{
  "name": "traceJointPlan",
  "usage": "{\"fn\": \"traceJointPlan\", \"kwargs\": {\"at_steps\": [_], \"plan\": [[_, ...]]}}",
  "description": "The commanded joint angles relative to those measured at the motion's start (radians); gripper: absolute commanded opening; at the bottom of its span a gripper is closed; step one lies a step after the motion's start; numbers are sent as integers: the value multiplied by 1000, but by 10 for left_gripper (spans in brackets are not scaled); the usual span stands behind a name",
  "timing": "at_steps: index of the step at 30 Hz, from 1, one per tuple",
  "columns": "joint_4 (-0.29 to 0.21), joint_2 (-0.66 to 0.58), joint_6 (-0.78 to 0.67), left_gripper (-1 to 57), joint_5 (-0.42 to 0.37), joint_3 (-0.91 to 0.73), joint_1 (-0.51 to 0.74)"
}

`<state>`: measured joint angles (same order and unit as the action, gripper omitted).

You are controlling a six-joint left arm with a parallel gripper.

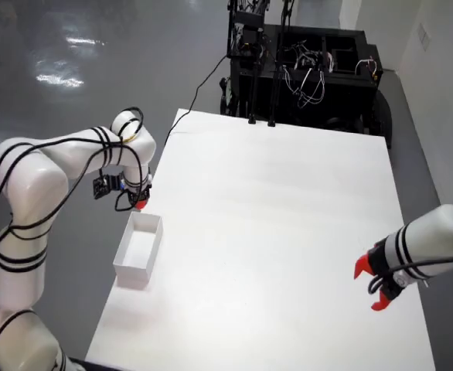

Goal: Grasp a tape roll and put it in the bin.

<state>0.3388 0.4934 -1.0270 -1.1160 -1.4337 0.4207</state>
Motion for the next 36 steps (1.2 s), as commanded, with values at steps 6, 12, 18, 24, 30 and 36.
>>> {"fn": "traceJointPlan", "kwargs": {"at_steps": [6, 12, 18, 24, 30, 36], "plan": [[25, -39, -48, -6, -107, -59, -5], [25, -39, -54, -6, -117, -60, -2], [28, -39, -54, 13, -116, -60, 0], [54, -39, -47, 204, -114, -60, 12], [52, -39, -47, 213, -114, -60, 10], [52, -45, -47, 163, -91, -57, 55]]}}
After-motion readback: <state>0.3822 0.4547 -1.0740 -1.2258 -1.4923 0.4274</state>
